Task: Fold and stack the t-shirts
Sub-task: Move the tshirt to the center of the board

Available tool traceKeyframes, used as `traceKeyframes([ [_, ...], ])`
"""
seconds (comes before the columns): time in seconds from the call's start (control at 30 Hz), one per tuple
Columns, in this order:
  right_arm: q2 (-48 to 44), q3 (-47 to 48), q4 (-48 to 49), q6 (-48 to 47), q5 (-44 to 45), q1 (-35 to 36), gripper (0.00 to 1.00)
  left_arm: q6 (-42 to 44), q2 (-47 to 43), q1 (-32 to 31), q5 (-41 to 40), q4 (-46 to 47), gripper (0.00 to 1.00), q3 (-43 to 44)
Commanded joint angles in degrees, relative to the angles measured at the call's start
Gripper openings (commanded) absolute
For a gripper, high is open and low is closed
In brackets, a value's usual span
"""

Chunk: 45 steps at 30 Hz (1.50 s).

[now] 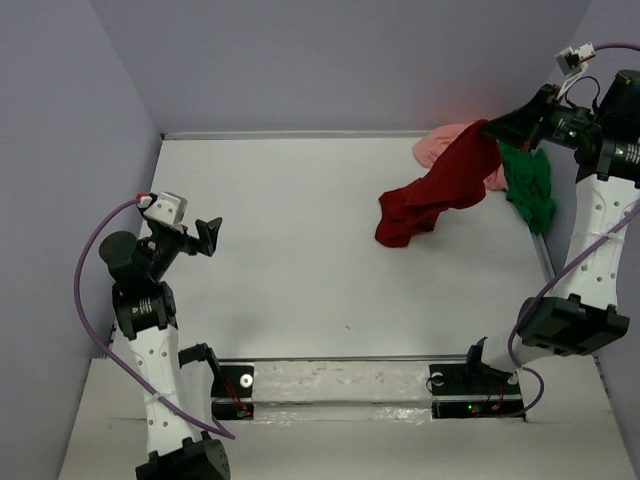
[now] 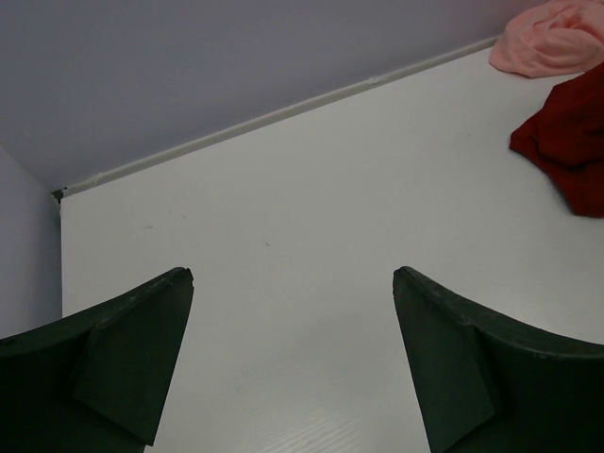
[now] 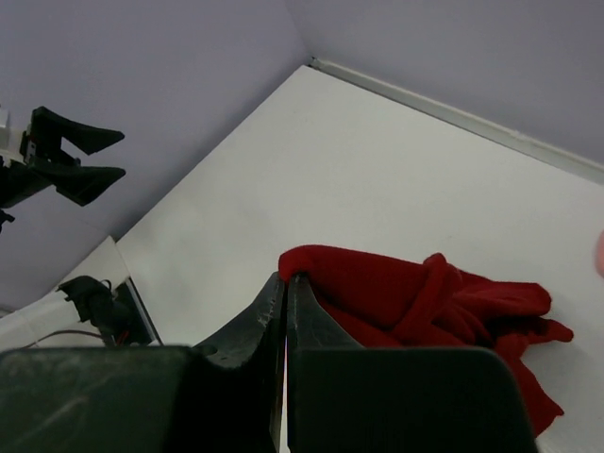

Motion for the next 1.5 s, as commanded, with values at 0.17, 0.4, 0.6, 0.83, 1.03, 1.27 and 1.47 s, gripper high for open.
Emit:
traceKeyframes([
  [0.17,-0.24,-4.23,-0.56,-5.98,1.65,2.99,0.00,-1.88,1.36,0.21,2.62,4.89,0.99,-1.21],
  [0.4,2.92,-4.31,-8.20,-13.88,7.70,17.75,0.00,-2.24,0.84,0.21,3.42,5.33,0.99,-1.91],
  [0.6,7.74,-5.46,-10.32,-16.97,13.50,26.90,0.00,-2.32,-1.18,0.21,3.15,5.68,0.99,-3.49],
  [0.83,23.01,10.42,-19.79,-21.36,15.97,37.53,0.00,-2.85,-2.86,0.29,2.80,6.12,0.99,-4.63],
  [1.03,37.78,26.33,-24.10,-23.20,16.94,47.89,0.00,-2.85,-1.98,0.29,1.57,6.21,0.99,-4.46],
  [1.27,48.97,31.71,-28.68,-26.99,17.81,56.61,0.96,-2.41,-1.98,0.91,1.83,6.47,0.99,-5.07],
  [1.47,49.51,31.98,-28.07,-28.13,23.50,58.73,1.00,-2.76,-1.54,1.52,2.71,7.35,0.99,-5.60],
])
